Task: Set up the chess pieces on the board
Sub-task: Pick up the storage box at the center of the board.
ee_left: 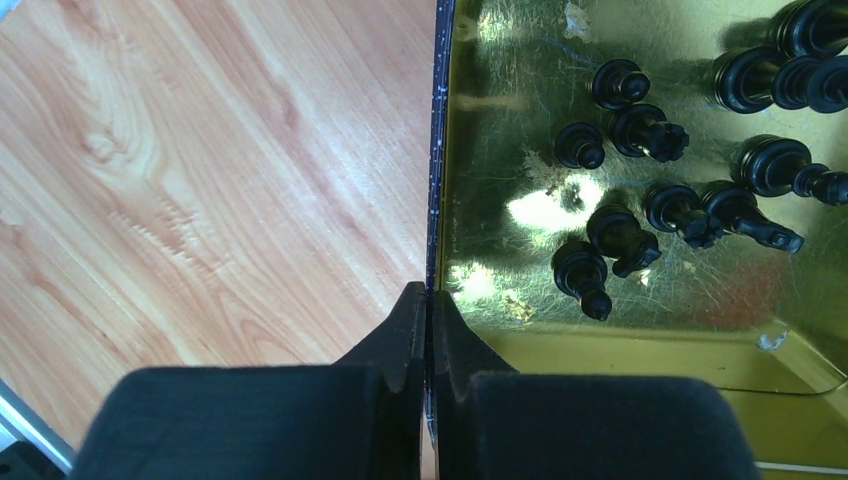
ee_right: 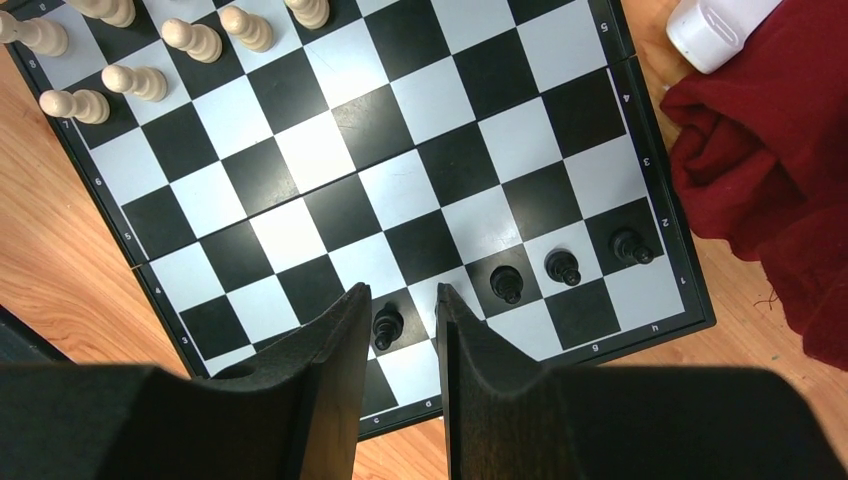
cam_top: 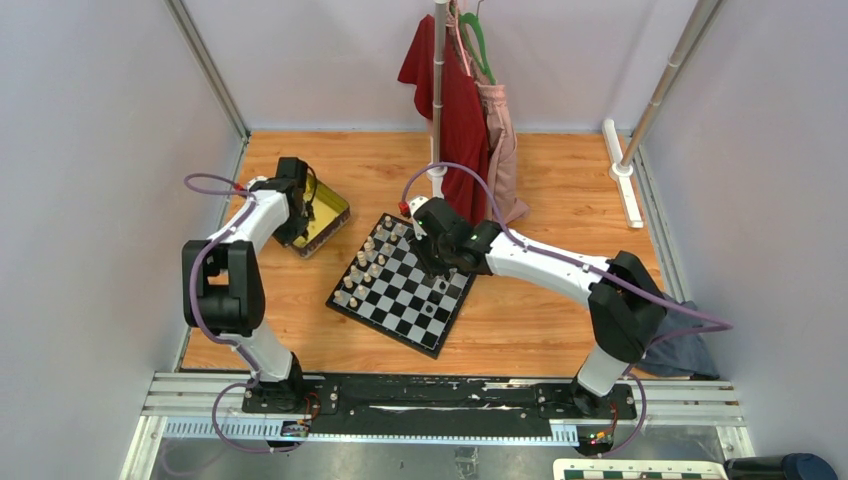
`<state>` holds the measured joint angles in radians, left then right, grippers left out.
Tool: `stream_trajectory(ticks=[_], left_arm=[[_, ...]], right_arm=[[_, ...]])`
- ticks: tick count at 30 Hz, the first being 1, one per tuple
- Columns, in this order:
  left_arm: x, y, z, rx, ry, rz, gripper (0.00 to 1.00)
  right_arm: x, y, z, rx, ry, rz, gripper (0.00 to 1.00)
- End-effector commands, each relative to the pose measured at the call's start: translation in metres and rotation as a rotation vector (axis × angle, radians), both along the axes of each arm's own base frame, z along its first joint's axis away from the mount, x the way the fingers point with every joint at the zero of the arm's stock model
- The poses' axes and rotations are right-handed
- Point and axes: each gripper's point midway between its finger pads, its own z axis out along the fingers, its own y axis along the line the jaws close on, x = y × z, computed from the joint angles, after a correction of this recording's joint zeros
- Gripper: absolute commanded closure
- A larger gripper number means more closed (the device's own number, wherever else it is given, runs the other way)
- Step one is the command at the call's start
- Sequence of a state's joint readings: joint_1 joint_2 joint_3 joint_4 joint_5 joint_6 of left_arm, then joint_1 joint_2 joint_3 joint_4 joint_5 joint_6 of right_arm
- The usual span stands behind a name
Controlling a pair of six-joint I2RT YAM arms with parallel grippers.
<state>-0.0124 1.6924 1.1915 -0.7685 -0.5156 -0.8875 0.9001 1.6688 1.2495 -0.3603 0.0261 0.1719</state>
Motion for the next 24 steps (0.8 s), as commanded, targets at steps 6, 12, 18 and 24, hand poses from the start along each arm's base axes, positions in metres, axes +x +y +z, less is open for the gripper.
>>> stream_trajectory(ticks=[6,12,18,24], left_arm=[[-0.006,0.014,0.038,0.065,-0.107,0.022,1.0],[-0.014,0.013,0.05,0.061,-0.137,0.007,1.0],[-0.022,0.009,0.061,0.05,-0.153,-0.053,1.0],[-0.032,0.002,0.067,0.024,-0.154,-0.118,1.0]], right_arm=[[0.001,-0.012,0.012,0.01,-0.004,-0.06,0.66],[0.006,-0.02,0.023,0.0,-0.037,-0.1,0.66],[0.009,-0.026,0.032,-0.004,-0.052,-0.15,0.66],[0.014,-0.038,0.04,-0.027,-0.075,-0.215,0.66]])
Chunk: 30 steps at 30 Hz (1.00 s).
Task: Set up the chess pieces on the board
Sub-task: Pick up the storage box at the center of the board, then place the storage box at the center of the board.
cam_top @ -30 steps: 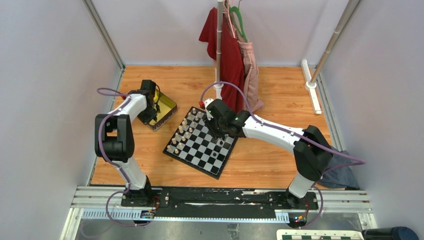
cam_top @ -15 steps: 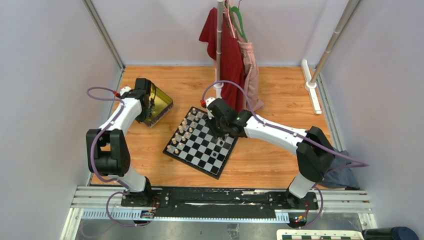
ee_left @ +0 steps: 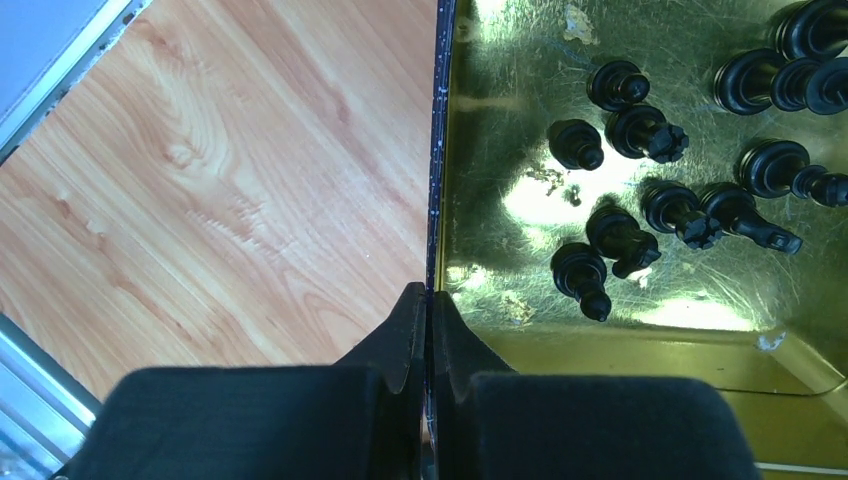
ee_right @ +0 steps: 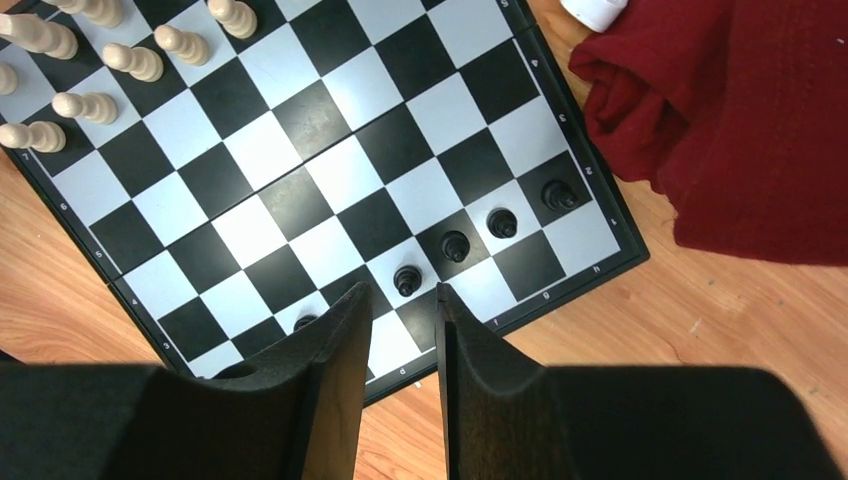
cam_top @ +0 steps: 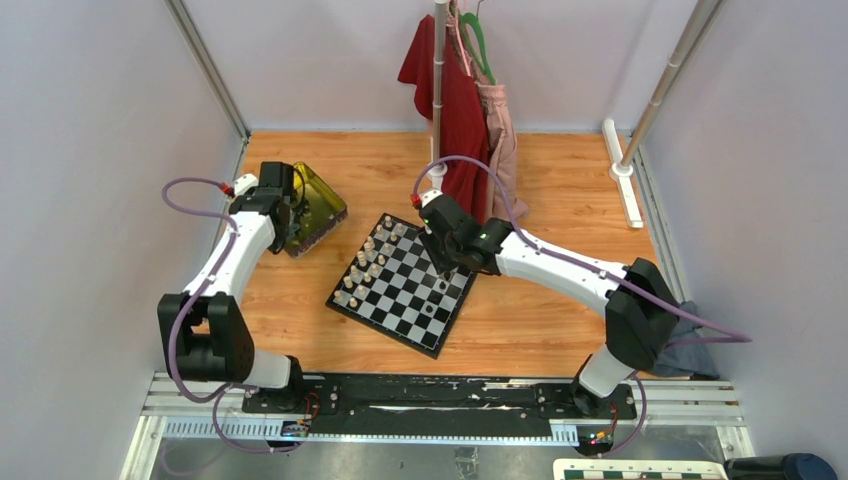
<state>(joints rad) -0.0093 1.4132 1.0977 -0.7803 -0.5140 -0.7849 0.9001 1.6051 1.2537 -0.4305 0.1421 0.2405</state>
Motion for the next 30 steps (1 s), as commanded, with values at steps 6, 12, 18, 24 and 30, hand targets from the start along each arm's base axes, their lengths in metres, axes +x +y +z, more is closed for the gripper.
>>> stream_trajectory(ticks=[6,12,18,24,30], left_arm=[[-0.015,-0.009,0.011,-0.035,-0.04,-0.088,1.0],[-0.021,-0.019,0.012,-0.056,-0.049,-0.143,1.0],[-0.028,-0.031,0.015,-0.048,-0.057,-0.209,1.0],[-0.034,-0.044,0.019,-0.046,-0.069,-0.281,1.0],[-0.038,-0.059,0.025,-0.048,-0.085,-0.357,1.0]], right_arm=[[0.01,-0.029,0.031,-0.01,-0.052,-0.152,0.66],[0.008,-0.039,0.044,-0.006,-0.073,-0.187,0.66],[0.007,-0.038,0.065,0.032,-0.091,-0.186,0.65],[0.01,-0.032,0.079,0.054,-0.105,-0.177,0.64],[0.017,-0.019,0.098,0.073,-0.13,-0.162,0.58]])
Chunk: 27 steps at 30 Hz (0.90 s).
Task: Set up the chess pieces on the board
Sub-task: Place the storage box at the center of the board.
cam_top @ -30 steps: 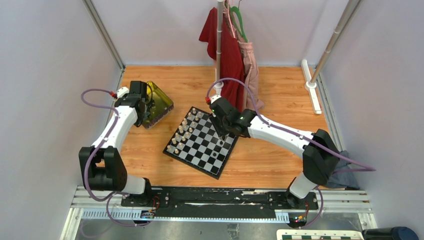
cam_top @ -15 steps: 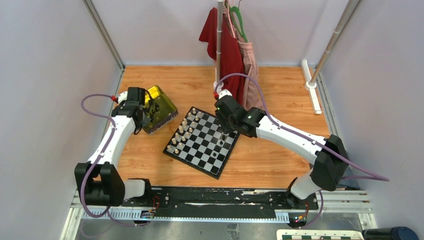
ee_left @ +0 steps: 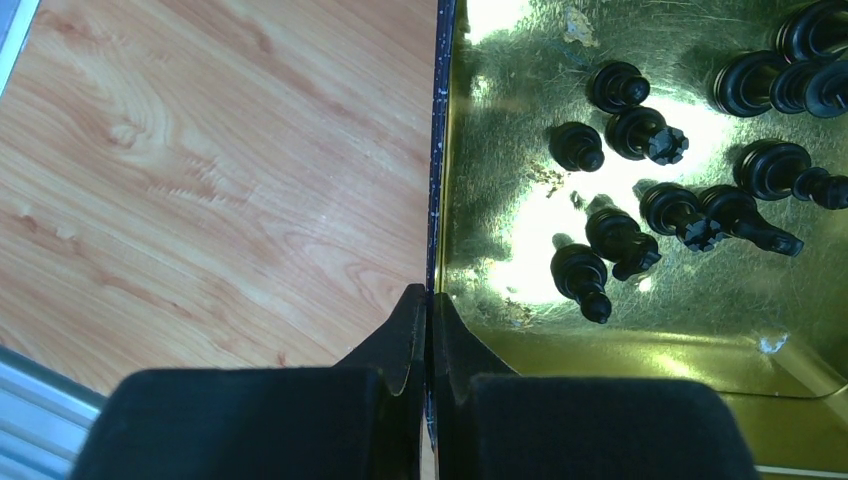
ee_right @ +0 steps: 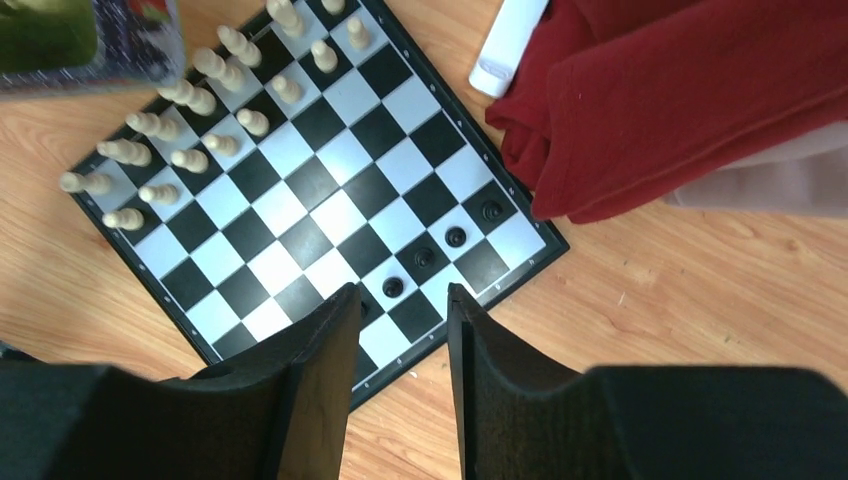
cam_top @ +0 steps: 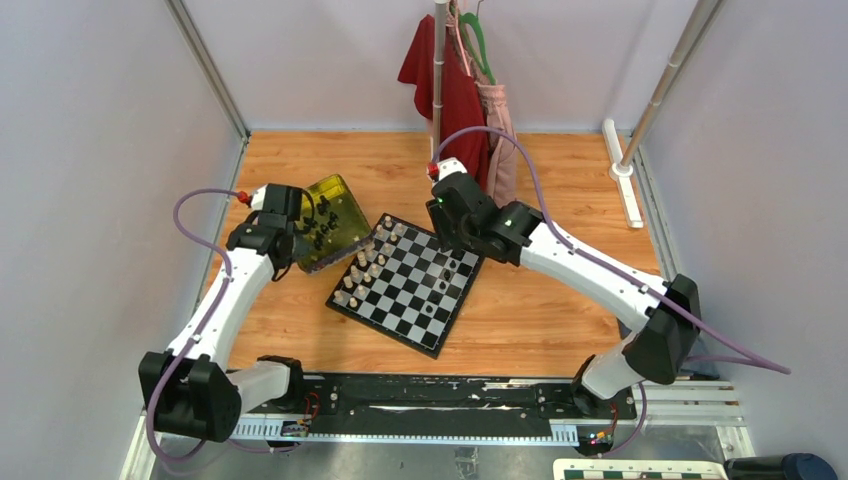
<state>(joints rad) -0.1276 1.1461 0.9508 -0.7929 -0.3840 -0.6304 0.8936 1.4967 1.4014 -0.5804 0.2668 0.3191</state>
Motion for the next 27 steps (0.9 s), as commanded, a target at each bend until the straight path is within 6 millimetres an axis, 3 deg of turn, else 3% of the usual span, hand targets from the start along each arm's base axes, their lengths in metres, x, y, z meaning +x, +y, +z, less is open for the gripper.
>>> stream_trajectory(ticks=[1,10,27], left_arm=[[0.002,-0.012,0.011,-0.014,-0.052,-0.062,1.0],[0.0,-0.032,0.025,-0.044,-0.103,-0.139,1.0],[-0.015,-0.058,0.024,-0.072,-0.118,-0.249,1.0]], right_arm=[[0.008,0.004,0.017,-0.002,-0.022,-0.013,0.57],[0.018,0.034,0.031,0.02,-0.031,0.009,0.56],[0.037,0.103,0.049,0.042,-0.043,0.029,0.55]])
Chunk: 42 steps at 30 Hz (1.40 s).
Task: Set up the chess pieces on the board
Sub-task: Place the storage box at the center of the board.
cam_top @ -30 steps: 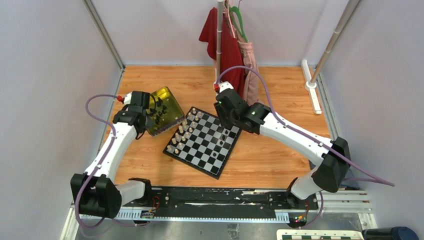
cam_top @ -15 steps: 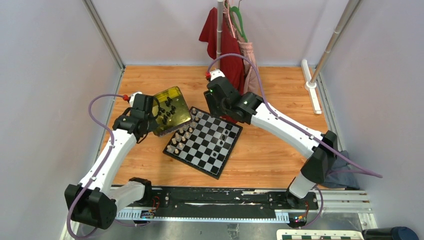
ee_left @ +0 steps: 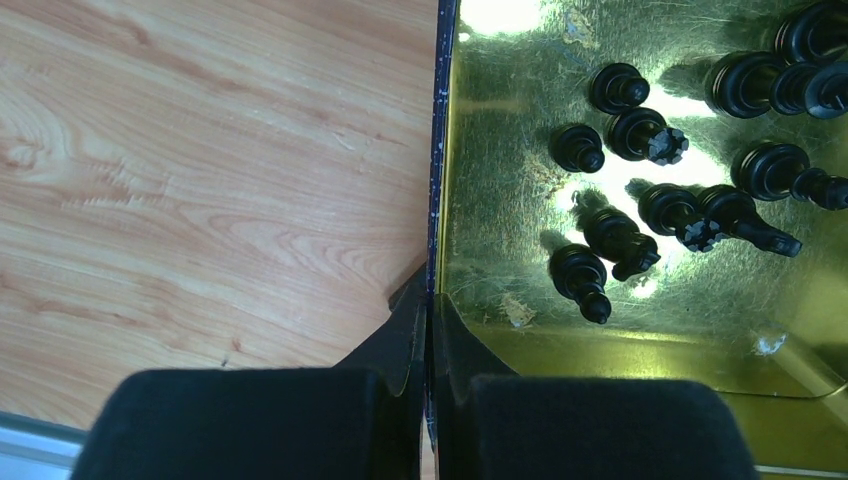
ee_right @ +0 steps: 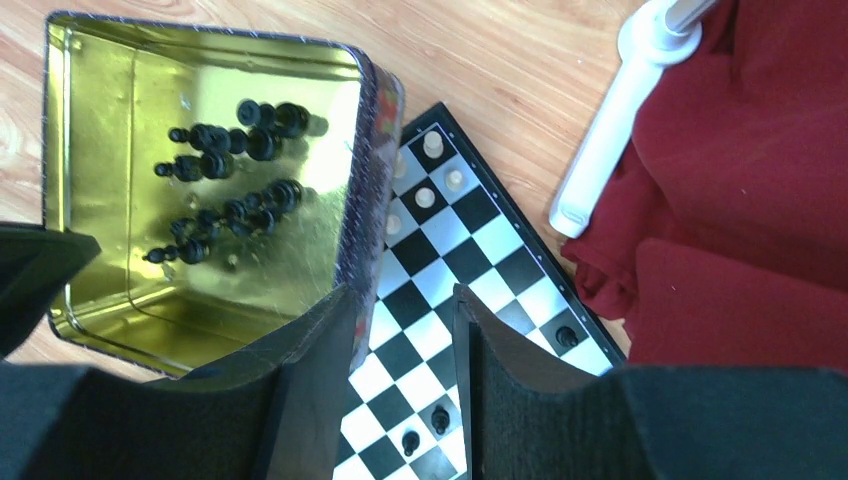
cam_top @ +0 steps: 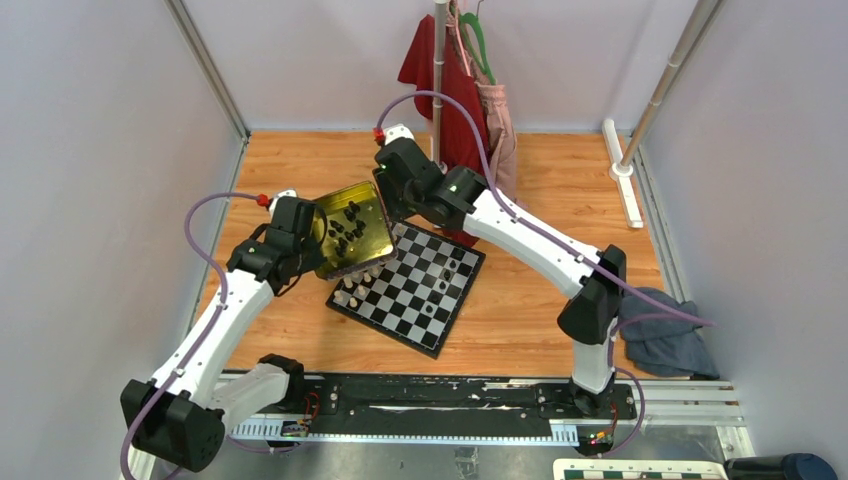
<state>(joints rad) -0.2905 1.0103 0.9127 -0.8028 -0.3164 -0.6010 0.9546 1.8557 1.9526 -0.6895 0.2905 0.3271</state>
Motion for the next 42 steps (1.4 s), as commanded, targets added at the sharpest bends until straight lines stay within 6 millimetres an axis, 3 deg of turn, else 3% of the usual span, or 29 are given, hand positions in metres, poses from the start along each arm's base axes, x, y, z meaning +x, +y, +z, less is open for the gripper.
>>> stream_trajectory(ticks=[1,8,23,33,38,42], left_arm=[[0.002,-0.008,0.009,-0.022,-0.047,-0.027,1.0],[0.002,-0.011,0.013,-0.019,-0.055,-0.04,1.0],[-0.001,-0.009,0.019,-0.004,-0.064,-0.051,1.0],[-0.003,-0.01,0.023,-0.022,-0.076,-0.053,1.0],[-0.005,-0.009,0.024,-0.018,-0.076,-0.052,1.0],[-0.006,-0.009,0.022,-0.022,-0.07,-0.05,1.0]], right_arm=[[-0.005,0.013,-0.002,-0.021,0.018,-0.006,0.55],[-0.007,0.029,-0.013,-0.049,0.024,-0.012,0.55],[0.002,0.035,-0.036,-0.106,0.019,-0.056,0.55],[0.007,0.04,-0.063,-0.148,0.047,-0.075,0.59],[0.01,0.04,-0.071,-0.168,0.047,-0.089,0.7],[0.012,0.035,-0.073,-0.198,0.045,-0.108,0.95]])
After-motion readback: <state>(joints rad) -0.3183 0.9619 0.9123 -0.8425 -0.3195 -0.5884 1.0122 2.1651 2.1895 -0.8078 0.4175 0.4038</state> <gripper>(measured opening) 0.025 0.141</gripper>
